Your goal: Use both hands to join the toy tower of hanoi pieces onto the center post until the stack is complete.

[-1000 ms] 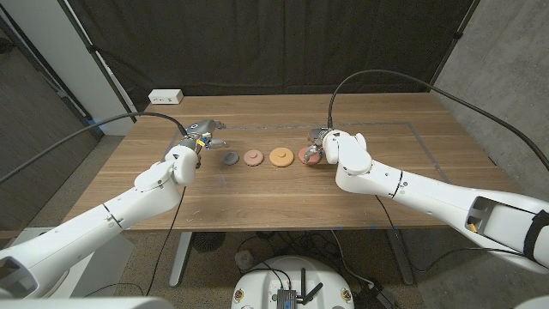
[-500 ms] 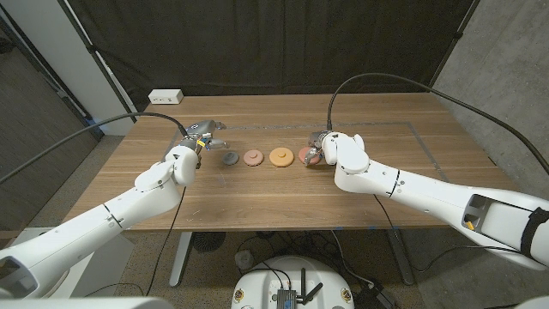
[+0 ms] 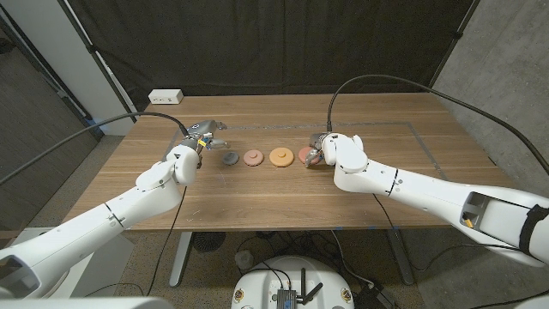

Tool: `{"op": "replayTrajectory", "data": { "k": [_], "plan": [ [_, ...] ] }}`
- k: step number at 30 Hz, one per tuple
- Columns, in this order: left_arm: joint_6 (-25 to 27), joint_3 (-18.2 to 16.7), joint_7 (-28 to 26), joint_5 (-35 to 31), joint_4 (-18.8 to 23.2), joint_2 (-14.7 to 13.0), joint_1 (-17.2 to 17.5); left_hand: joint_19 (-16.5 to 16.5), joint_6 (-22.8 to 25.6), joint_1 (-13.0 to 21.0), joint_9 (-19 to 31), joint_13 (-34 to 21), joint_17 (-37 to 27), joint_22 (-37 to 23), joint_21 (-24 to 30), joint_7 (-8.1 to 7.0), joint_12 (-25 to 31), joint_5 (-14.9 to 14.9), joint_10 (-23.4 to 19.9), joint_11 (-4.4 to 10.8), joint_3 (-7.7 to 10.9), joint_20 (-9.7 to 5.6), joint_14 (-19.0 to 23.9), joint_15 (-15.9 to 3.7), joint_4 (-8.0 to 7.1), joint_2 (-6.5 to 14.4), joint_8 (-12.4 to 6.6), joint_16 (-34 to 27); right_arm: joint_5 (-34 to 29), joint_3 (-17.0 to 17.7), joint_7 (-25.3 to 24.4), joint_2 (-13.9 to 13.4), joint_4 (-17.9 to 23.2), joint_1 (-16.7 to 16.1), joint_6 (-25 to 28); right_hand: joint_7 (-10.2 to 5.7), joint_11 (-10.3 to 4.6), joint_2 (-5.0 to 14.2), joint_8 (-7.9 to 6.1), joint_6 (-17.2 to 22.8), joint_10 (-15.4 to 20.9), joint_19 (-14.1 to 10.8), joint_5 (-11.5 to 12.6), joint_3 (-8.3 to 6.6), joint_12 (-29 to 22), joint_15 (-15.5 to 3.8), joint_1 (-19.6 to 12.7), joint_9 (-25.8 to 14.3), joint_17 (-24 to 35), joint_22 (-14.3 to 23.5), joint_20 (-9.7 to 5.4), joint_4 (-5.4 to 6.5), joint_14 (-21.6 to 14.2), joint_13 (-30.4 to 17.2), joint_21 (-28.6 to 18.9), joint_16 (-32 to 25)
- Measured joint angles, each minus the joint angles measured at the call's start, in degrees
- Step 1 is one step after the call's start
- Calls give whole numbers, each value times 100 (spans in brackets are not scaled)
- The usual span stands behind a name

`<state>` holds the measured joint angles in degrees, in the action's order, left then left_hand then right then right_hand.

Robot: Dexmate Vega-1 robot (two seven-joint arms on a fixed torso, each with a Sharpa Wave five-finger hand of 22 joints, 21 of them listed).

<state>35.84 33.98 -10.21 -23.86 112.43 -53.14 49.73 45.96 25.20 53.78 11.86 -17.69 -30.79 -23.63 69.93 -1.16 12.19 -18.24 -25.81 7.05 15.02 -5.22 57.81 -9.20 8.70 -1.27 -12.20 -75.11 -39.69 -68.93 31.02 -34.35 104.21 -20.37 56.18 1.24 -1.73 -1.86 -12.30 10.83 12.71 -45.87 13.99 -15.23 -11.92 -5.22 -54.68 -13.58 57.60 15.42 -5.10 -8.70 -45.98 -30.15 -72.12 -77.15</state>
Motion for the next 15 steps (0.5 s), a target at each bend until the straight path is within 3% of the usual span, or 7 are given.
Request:
{"op": "replayTrajectory", "data": {
  "k": [15],
  "plan": [
    [-28, 1, -3, 29, -42, 26, 7, 1, 32, 0, 0, 1, 17, 54, 43, 31, 0, 0, 0, 0, 0, 0, -20, 20, 0, 0, 0, -24, 130, -153, -40, 12, -76, 128, 38, -22, -31, 69, -22, 22, 113, 52, 43, 0, 0, 0, 8, 0, 39, -79, 11, 0, 0, -28, -165, -43]
  ]
}}
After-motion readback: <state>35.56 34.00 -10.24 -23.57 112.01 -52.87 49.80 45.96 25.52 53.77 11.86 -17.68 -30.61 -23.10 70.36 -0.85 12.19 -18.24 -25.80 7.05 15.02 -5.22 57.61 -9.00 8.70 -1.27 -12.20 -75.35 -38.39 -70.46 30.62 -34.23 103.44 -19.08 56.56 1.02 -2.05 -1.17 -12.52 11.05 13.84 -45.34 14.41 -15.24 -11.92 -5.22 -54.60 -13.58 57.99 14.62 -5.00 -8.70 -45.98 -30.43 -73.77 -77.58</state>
